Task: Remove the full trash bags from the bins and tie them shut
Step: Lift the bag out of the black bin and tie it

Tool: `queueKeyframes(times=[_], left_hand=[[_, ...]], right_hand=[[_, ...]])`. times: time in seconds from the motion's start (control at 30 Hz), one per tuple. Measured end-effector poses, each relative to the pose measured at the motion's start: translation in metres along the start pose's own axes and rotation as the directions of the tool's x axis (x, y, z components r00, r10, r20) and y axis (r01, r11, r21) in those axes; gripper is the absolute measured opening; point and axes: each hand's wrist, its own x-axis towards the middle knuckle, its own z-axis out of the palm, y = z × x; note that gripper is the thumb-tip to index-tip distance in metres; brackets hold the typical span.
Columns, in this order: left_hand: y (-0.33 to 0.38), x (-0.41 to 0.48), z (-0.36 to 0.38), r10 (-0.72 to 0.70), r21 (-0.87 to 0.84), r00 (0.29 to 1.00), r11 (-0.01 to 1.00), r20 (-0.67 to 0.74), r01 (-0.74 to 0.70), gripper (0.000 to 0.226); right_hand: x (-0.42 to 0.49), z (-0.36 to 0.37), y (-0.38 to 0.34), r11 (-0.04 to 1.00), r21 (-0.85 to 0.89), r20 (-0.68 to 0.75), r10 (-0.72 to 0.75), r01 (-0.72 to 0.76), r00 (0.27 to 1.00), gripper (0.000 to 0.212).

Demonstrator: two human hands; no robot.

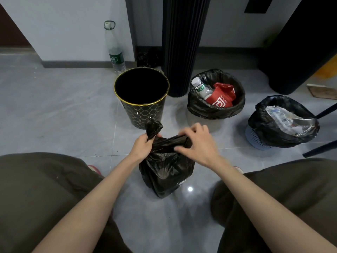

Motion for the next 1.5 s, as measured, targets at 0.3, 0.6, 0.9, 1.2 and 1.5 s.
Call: queueKeyframes(times=[0.3, 0.6, 0.9, 1.2, 1.5], left_hand=[[-0.002, 0.001, -0.002, -0.002, 0.022, 1.0, 1.0, -0.001, 0.002, 0.028], [0.002, -0.005, -0.003, 0.03, 0.142, 1.0, 0.989, 0.006, -0.031, 0.02], [0.003, -0.015, 0.007, 0.028, 0.192, 0.984, 0.979, 0.178, -0.063, 0.045], [-0.007, -0.008, 0.03, 0.006, 0.415, 0.986, 0.906, 0.169, -0.077, 0.059], [0.001, -0.005, 0.048, 0.0, 0.252, 1.0, 0.968, -0.015, 0.003, 0.027]], right_hand=[[-0.007, 0.019, -0.003, 0.804, -0.569, -0.042, 0.183, -0.174, 0.982, 0.069], [0.003, 0.001, 0.02, 0.981, -0.058, -0.01, 0.183, -0.183, 0.983, 0.023], [0.006, 0.018, -0.003, 0.157, 0.877, 0.374, 0.368, -0.454, 0.851, 0.021], [0.01, 0.018, -0.009, 0.236, 0.879, 0.317, 0.361, -0.415, 0.877, 0.009], [0.014, 0.004, 0.002, 0.279, 0.909, 0.228, 0.288, -0.309, 0.93, 0.022]])
